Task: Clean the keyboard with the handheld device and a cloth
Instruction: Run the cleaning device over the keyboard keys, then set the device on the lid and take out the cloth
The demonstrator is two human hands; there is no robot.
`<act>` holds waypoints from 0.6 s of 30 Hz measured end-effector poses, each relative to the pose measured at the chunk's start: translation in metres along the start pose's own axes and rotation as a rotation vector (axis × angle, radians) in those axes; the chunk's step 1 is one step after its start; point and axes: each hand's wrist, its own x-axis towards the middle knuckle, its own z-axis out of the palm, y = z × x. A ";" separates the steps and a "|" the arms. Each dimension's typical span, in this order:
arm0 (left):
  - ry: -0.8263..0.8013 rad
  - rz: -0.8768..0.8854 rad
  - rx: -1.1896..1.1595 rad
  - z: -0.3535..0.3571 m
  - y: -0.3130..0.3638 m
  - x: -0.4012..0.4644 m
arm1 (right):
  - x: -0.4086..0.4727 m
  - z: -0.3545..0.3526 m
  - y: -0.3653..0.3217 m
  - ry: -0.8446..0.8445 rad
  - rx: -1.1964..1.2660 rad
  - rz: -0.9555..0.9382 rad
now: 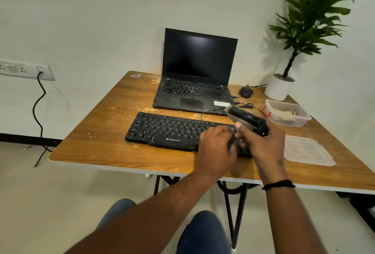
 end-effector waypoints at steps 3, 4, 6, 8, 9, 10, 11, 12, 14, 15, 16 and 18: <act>0.087 -0.235 -0.348 -0.023 0.001 -0.009 | -0.019 0.006 0.007 -0.046 0.041 -0.028; 0.071 -0.357 -0.523 -0.033 0.002 -0.012 | -0.026 0.009 0.009 -0.074 0.042 -0.058; -0.037 -0.549 -0.859 -0.056 0.003 -0.015 | -0.035 0.013 0.015 -0.151 0.066 -0.104; -0.190 -0.628 -1.062 -0.078 -0.006 -0.017 | -0.039 0.012 0.019 -0.262 0.072 -0.133; -0.245 -0.637 -1.125 -0.087 -0.013 -0.018 | -0.041 0.013 0.019 -0.321 0.060 -0.154; -0.274 -0.637 -1.156 -0.095 -0.019 -0.019 | -0.042 0.014 0.018 -0.367 0.041 -0.172; -0.290 -0.634 -1.146 -0.103 -0.025 -0.018 | -0.044 0.017 0.017 -0.400 0.030 -0.178; -0.300 -0.633 -1.117 -0.109 -0.029 -0.018 | -0.046 0.021 0.015 -0.415 0.019 -0.174; -0.287 -0.623 -1.079 -0.117 -0.034 -0.019 | -0.049 0.029 0.015 -0.403 0.007 -0.143; -0.263 -0.618 -1.082 -0.120 -0.036 -0.020 | -0.050 0.033 0.015 -0.378 0.004 -0.120; -0.229 -0.611 -1.086 -0.122 -0.038 -0.022 | -0.052 0.035 0.016 -0.345 0.012 -0.083; -0.157 -0.574 -1.075 -0.124 -0.044 -0.027 | -0.058 0.037 0.018 -0.305 0.125 0.047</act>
